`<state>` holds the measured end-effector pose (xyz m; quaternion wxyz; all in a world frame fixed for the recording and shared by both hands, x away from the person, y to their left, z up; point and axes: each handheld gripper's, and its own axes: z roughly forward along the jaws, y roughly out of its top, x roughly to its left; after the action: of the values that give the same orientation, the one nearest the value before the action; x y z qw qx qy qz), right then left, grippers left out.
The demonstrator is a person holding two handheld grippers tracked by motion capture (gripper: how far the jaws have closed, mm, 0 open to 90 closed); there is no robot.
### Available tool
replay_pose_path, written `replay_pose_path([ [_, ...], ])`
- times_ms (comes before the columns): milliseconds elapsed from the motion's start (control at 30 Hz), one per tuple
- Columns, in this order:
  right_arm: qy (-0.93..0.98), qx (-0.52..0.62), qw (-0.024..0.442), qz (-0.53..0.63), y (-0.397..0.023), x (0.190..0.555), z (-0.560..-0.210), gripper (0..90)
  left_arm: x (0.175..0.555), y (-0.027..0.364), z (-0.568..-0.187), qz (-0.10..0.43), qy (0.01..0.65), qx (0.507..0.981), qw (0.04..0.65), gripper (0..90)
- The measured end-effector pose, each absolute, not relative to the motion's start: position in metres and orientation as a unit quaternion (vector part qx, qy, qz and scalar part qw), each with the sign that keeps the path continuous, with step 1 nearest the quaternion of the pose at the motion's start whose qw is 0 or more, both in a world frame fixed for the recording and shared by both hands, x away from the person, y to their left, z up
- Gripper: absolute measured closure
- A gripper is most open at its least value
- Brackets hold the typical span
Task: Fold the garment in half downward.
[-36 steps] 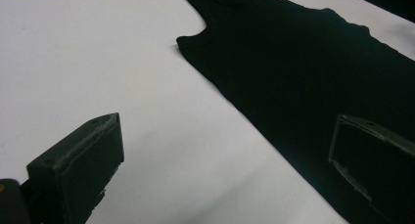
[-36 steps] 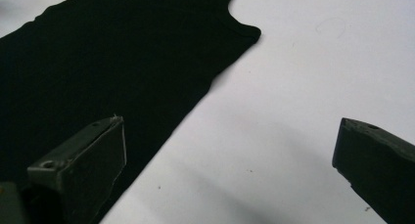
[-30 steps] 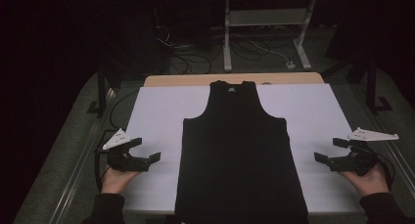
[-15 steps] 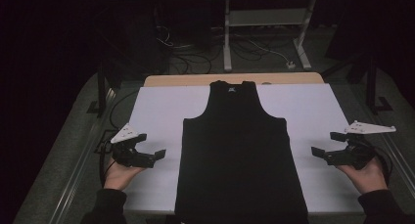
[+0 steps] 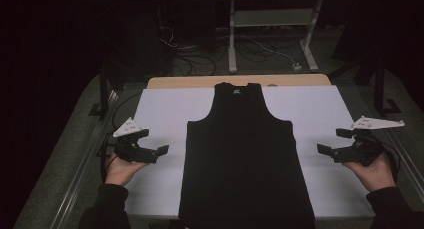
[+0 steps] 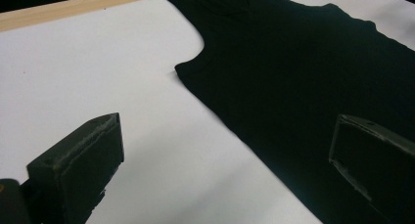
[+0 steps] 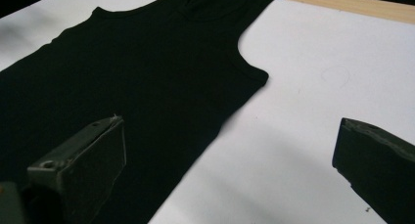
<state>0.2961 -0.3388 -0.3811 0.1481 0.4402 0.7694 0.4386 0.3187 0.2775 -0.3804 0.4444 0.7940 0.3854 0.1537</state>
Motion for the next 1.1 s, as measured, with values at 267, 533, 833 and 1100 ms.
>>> replay_pose_path([
  [267,0.773,0.434,0.149,0.438,-0.335,0.306,-0.372,0.0,0.330,0.273,-0.374,0.148,0.382,0.799,0.439,0.0],
  [533,0.776,0.434,0.146,0.433,-0.333,0.317,-0.368,0.0,0.340,0.269,-0.366,0.147,0.377,0.805,0.433,0.0],
  [833,0.783,0.428,0.144,0.428,-0.328,0.331,-0.361,0.0,0.350,0.265,-0.362,0.142,0.376,0.810,0.428,0.0],
  [1100,0.786,0.423,0.143,0.427,-0.323,0.343,-0.353,0.0,0.362,0.257,-0.355,0.138,0.370,0.814,0.426,0.0],
])
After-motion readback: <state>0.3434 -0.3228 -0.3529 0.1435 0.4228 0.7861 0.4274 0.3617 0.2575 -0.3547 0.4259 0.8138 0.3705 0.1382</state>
